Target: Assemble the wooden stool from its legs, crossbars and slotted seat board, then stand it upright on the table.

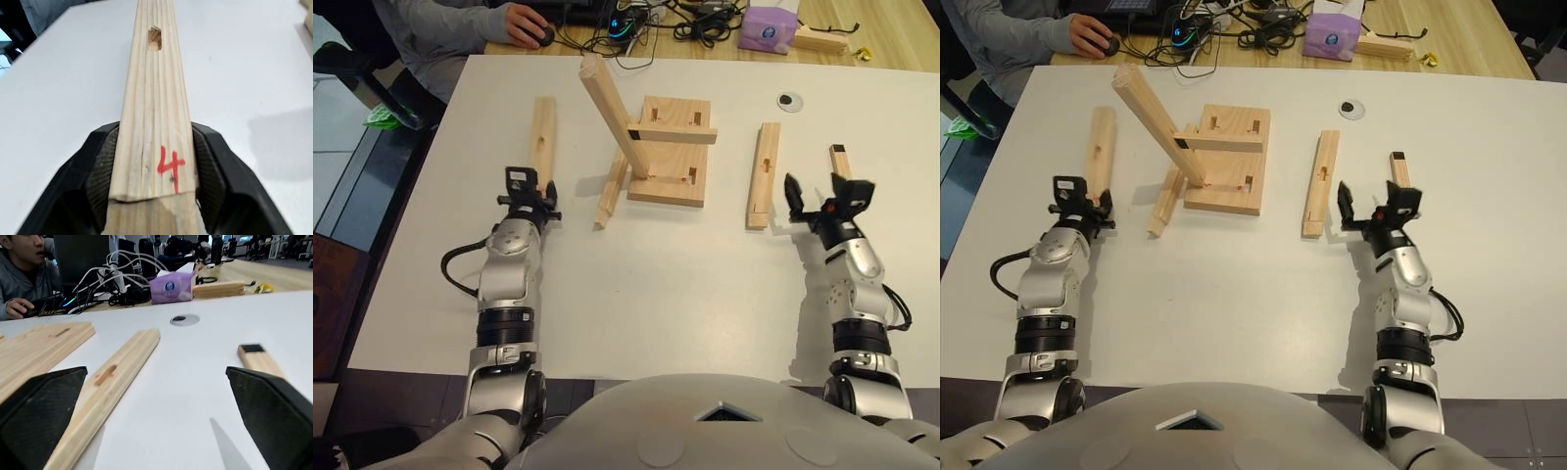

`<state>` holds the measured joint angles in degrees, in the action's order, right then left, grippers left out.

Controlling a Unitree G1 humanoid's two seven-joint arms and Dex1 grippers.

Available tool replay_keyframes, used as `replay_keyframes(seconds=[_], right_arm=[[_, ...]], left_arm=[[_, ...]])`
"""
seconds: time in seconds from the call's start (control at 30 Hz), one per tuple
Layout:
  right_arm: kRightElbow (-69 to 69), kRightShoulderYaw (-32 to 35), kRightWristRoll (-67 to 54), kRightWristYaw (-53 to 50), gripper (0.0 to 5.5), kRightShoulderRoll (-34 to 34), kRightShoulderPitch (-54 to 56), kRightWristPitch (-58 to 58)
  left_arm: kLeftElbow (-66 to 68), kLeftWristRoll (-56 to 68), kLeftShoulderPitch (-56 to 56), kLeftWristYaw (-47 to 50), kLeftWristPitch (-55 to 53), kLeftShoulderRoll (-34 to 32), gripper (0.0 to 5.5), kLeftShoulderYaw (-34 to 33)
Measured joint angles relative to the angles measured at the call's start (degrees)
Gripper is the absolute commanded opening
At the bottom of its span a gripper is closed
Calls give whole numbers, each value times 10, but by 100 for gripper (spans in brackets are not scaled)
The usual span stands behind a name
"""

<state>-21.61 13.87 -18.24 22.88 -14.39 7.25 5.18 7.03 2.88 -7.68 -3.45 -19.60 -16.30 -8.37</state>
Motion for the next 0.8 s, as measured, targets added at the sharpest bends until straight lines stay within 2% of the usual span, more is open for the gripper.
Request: replay_keyframes(seconds=[0.2,0.33,0.43,0.53,0.63,0.8], right_arm=[[1,33,-19,-4,540,-40,96,-9],[78,39,-84,47,540,-96,208,-99],[129,29,-163,89,540,-105,290,-188],[167,28,-264,93,540,-88,368,-287],[186,32,-365,77,540,-51,439,-364],[263,42,-478,43,540,-34,461,-431]], left_arm=[[-33,-22,-43,30,151,-4,203,-21],[-18,-24,-101,31,263,-68,203,-74],[-21,-22,-178,4,312,-106,203,-76],[-53,-21,-237,-58,355,-105,203,-11],[-72,-31,-253,-100,390,-75,203,62],[-92,-68,-233,-111,431,-34,203,130]])
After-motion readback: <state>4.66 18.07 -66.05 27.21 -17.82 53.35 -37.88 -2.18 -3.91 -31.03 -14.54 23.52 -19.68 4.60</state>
